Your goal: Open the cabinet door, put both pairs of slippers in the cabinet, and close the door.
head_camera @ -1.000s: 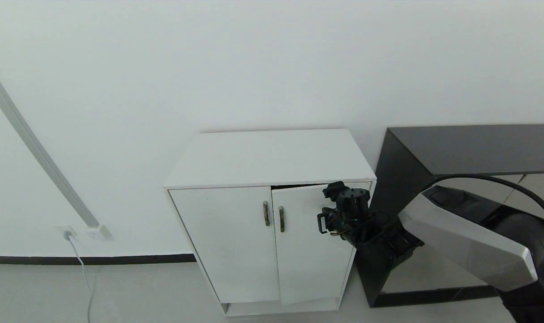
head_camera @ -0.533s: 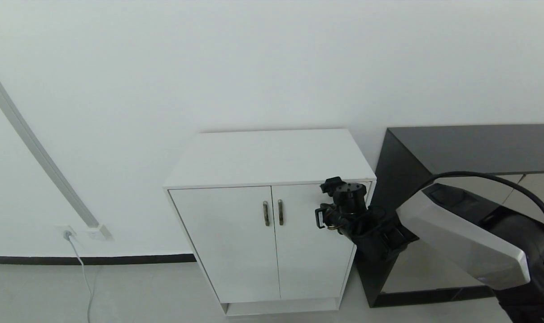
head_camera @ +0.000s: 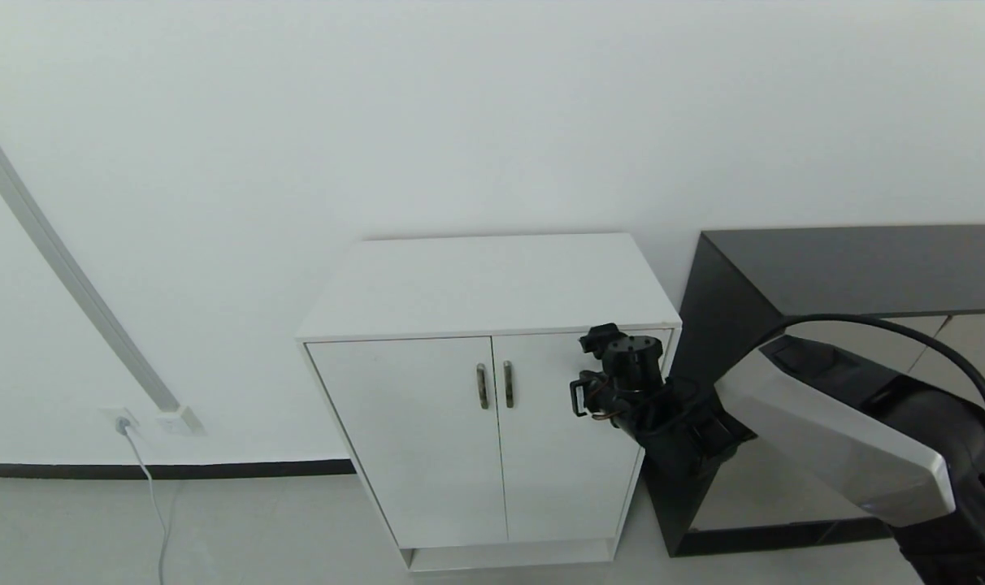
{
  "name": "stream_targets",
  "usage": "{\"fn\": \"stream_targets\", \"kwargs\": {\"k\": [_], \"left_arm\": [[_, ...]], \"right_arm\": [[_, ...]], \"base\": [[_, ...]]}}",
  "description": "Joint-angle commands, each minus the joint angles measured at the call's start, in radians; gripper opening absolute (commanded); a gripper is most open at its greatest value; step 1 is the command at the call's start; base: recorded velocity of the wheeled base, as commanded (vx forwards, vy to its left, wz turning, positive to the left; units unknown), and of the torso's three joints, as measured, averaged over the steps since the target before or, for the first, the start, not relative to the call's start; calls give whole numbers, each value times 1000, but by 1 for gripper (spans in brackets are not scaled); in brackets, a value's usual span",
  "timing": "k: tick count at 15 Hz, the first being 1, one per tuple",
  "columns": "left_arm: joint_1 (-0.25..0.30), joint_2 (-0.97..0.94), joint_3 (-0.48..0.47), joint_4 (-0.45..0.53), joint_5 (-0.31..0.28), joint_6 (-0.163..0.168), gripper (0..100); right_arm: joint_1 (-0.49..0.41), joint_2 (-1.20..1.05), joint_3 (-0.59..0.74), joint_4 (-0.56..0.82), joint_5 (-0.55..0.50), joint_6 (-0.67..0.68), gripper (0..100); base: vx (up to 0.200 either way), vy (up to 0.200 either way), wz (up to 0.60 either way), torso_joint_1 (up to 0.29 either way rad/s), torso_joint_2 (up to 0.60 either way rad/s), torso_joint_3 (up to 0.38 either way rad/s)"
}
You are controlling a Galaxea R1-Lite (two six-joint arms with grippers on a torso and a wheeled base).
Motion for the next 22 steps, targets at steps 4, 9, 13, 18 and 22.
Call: {"fn": "stream_targets", "kwargs": {"k": [4, 9, 13, 18, 22], "left_arm": [[0, 1, 0, 0, 0, -1, 0], [0, 1, 0, 0, 0, -1, 0], [0, 1, 0, 0, -1, -1, 0], [2, 1, 0, 0, -1, 1, 0], [0, 1, 0, 0, -1, -1, 0]], "right_arm": [[14, -144, 239, -124, 2, 0, 0], [7, -348, 568, -264, -46, 0, 0], [-3, -517, 808, -353, -104, -1, 0], [-79, -683, 1040, -377, -177, 2, 0], [-169, -787, 1217, -439, -179, -1, 0]], "base": [[0, 0, 0, 0, 0, 0], [0, 0, 0, 0, 0, 0], [0, 0, 0, 0, 0, 0], [0, 0, 0, 0, 0, 0], [0, 0, 0, 0, 0, 0]]}}
